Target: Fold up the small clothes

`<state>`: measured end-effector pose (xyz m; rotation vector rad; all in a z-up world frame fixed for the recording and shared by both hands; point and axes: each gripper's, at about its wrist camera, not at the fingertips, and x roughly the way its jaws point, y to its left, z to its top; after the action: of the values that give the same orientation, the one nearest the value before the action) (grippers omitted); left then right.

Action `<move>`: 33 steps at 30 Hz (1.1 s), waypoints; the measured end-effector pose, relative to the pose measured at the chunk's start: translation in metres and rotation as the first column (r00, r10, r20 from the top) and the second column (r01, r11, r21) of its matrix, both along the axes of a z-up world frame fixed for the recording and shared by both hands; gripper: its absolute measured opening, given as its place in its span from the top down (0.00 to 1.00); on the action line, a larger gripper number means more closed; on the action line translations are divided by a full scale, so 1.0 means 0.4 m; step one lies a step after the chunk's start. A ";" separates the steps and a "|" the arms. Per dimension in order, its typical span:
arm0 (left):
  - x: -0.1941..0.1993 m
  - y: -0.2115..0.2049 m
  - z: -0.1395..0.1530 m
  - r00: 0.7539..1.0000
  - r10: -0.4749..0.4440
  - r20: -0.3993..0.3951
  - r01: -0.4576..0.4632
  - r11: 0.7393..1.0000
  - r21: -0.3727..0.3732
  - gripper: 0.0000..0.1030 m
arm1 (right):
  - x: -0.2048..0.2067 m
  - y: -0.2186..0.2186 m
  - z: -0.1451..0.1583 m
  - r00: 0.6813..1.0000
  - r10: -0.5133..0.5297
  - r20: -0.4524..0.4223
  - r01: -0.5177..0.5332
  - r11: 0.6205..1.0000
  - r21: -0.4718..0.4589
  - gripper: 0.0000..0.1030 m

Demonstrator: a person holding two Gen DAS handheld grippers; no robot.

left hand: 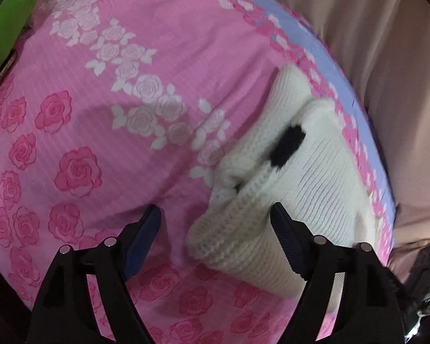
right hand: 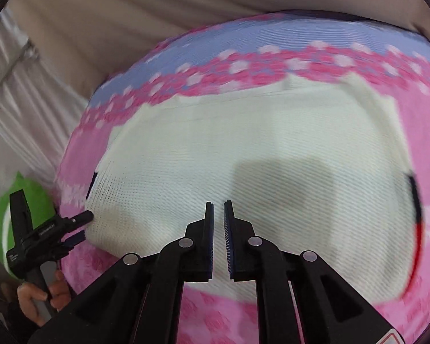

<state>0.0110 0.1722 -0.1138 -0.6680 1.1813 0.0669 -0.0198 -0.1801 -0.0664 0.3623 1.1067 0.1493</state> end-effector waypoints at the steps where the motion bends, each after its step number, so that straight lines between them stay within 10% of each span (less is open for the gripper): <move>1: 0.003 0.002 -0.001 1.000 0.001 -0.004 -0.001 1.000 -0.002 0.28 | 0.032 0.026 -0.018 1.000 0.014 -0.021 -0.014 1.000 -0.012 0.93; 4: 0.023 0.007 -0.014 1.000 -0.023 0.005 0.023 0.993 -0.117 0.68 | 0.084 0.059 -0.075 0.997 0.025 -0.072 -0.031 0.996 -0.082 0.94; 7: 0.027 0.008 0.005 1.000 -0.008 0.010 0.010 0.987 -0.163 0.85 | 0.092 0.059 -0.091 0.998 0.029 -0.056 -0.034 0.995 -0.094 0.99; 13: 0.031 -0.157 0.228 0.942 -0.240 0.233 0.249 0.968 -0.010 0.91 | 0.090 0.023 -0.097 0.999 0.018 -0.048 -0.019 1.000 -0.022 1.00; 19: 0.024 -0.512 0.373 0.755 -0.549 0.358 0.571 0.819 0.053 0.92 | 0.014 -0.079 -0.007 0.997 -0.068 0.029 0.064 0.992 0.107 0.97; 25: -0.055 -0.782 0.206 0.608 -0.767 0.204 0.765 0.635 0.108 0.89 | -0.144 -0.289 0.066 0.971 -0.225 0.083 0.222 0.974 0.034 0.88; 29: -0.142 -0.785 0.155 0.557 -0.814 0.165 0.808 0.577 0.121 0.79 | -0.255 -0.401 0.059 0.945 -0.321 0.064 0.324 0.945 -0.036 0.88; 31: -0.180 -0.747 0.161 0.552 -0.817 0.169 0.796 0.576 0.185 0.41 | -0.283 -0.425 0.062 0.939 -0.340 0.056 0.341 0.940 -0.017 0.86; 33: -0.205 -0.678 0.163 0.566 -0.802 0.192 0.768 0.597 0.230 0.36 | -0.279 -0.426 0.067 0.942 -0.332 0.053 0.332 0.943 0.006 0.74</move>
<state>-0.0709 -0.0992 -0.0485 0.0276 1.0951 -0.7062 -0.1314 -0.3504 -0.0395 0.5342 0.9775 -0.1417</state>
